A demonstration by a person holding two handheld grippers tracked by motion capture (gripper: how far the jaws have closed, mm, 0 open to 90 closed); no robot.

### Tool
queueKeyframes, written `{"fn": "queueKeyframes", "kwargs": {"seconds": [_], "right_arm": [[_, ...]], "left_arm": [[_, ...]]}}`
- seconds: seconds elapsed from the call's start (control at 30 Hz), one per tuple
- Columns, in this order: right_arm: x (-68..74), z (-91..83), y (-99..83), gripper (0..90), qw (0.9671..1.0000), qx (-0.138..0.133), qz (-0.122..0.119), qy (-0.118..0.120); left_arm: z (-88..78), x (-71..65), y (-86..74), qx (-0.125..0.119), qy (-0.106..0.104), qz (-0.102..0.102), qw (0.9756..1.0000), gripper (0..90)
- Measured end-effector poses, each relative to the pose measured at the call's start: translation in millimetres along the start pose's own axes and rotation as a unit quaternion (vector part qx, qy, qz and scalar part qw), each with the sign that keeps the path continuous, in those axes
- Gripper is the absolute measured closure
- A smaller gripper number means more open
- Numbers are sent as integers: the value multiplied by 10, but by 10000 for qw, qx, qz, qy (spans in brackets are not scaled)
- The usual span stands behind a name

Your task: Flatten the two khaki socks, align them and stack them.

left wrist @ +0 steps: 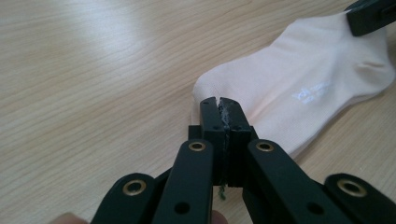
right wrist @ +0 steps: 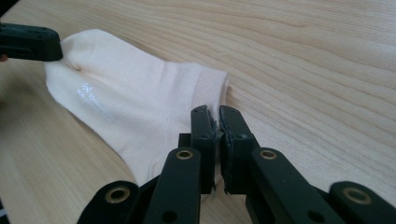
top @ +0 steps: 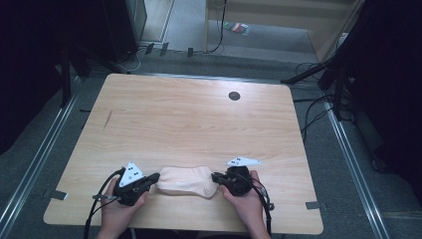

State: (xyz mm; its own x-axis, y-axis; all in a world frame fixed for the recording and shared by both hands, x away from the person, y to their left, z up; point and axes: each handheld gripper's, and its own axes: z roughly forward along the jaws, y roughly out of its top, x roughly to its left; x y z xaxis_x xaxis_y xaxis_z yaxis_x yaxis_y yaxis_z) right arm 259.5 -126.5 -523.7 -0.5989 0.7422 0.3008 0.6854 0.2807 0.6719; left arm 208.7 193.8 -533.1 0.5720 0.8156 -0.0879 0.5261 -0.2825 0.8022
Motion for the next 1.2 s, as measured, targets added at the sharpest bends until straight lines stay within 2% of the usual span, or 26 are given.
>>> {"fn": "queueKeyframes", "kwargs": {"seconds": [0.23, 0.43, 0.7, 1.13, 1.17, 1.2], "right_arm": [[9, 58, 3, 847, 10000, -68, -29, 3], [10, 98, -25, 845, 10000, -18, -55, -50], [26, 147, -60, 848, 9998, 36, -139, -141], [-6, 146, -80, 845, 9997, 108, -92, -197], [-7, 145, -80, 826, 9997, 103, -92, -181], [-11, 137, -80, 700, 9999, 21, -95, -114]], "left_arm": [[28, -34, -18, 111, 73, 156, 9998, 900], [64, -18, -40, 250, 8, 151, 9996, 900], [117, -4, -68, 405, 37, 189, 9990, 900], [133, -6, -78, 417, 82, 221, 9989, 900], [129, -2, -81, 401, 62, 209, 9990, 900], [127, 0, -89, 336, 61, 167, 9993, 873]]}}
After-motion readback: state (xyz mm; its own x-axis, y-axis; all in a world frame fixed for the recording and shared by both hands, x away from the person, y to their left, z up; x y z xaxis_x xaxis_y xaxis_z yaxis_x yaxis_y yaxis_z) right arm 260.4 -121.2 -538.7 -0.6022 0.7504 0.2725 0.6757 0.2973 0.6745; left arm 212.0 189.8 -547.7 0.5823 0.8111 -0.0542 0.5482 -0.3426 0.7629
